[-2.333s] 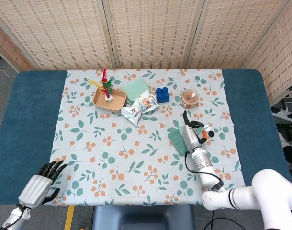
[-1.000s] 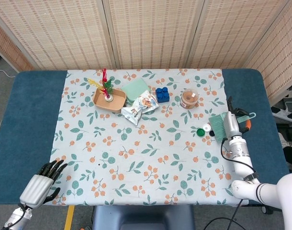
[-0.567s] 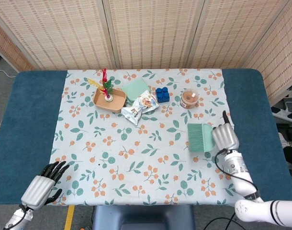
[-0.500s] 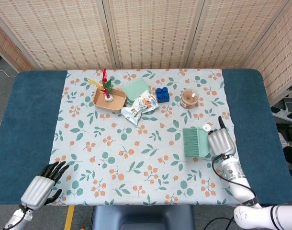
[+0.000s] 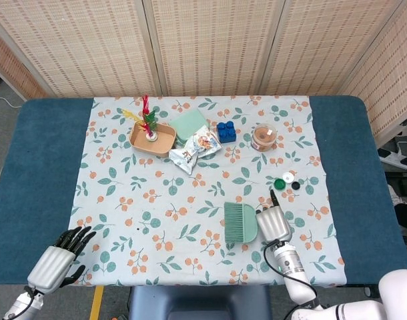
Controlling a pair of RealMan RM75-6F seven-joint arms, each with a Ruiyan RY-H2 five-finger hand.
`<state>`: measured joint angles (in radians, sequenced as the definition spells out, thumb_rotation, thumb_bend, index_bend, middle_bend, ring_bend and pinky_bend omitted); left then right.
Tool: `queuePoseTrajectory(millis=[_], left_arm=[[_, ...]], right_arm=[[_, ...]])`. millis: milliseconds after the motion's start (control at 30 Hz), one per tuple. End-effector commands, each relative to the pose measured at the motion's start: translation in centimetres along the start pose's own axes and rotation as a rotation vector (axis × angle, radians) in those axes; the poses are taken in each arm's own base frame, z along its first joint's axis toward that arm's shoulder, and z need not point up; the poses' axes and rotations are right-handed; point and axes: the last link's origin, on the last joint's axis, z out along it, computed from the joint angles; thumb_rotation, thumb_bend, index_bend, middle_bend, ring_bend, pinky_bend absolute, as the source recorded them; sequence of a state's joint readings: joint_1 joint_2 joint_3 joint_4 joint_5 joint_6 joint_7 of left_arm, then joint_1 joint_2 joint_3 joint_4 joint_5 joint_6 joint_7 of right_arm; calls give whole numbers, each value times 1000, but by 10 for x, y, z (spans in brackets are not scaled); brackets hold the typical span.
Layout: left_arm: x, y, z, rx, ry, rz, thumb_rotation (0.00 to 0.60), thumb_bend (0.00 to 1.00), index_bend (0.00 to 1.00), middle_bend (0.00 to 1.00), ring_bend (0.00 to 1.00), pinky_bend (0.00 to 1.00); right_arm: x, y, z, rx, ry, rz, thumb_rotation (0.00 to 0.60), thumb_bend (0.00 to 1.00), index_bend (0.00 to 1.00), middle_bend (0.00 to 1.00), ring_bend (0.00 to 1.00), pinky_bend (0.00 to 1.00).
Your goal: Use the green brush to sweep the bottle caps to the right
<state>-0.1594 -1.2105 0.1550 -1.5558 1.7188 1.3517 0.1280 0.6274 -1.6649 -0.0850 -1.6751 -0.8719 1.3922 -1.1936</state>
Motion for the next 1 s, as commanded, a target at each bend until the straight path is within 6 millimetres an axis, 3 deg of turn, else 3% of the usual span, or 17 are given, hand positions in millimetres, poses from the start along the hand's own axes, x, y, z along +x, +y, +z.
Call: queuePoseTrajectory(millis=[33, 133, 167, 200, 433, 567, 733, 900, 1000], left_arm=[[1, -1, -1, 2, 2, -2, 600, 387, 0, 0, 0, 117], [1, -2, -1, 3, 3, -6, 600, 386, 0, 0, 0, 118], [1, -2, -1, 2, 2, -8, 600, 387, 0, 0, 0, 118], [1, -2, 0, 1, -2, -10, 600, 387, 0, 0, 0, 118], [1, 0, -1, -7, -5, -13, 600, 386, 0, 0, 0, 119], [6, 0, -4, -14, 16, -20, 600, 386, 0, 0, 0, 118], [16, 3, -10, -56, 91, -53, 600, 388, 0, 0, 0, 115], [23, 7, -17, -117, 193, -59, 600, 386, 0, 0, 0, 84], [26, 9, -18, -140, 256, -47, 600, 386, 0, 0, 0, 60]], right_arm=[[-6, -7, -1, -12, 15, -38, 600, 436, 577, 622, 496, 0], [-10, -6, -3, -25, -13, -96, 600, 402, 164, 356, 347, 0], [-10, -6, -4, -26, -22, -109, 600, 372, 50, 266, 289, 0], [-10, -6, -5, -25, -33, -115, 600, 353, 6, 205, 247, 0], [-11, 5, -19, -31, -72, -141, 600, 296, 0, 48, 120, 0], [0, 32, -40, -84, -15, -98, 600, 272, 0, 2, 57, 0], [1, 89, -112, -183, 110, 137, 600, 244, 0, 0, 0, 0], [-39, 134, -193, -297, 158, 275, 600, 244, 0, 0, 0, 0], [-55, 148, -212, -295, 140, 300, 600, 242, 0, 0, 0, 0]])
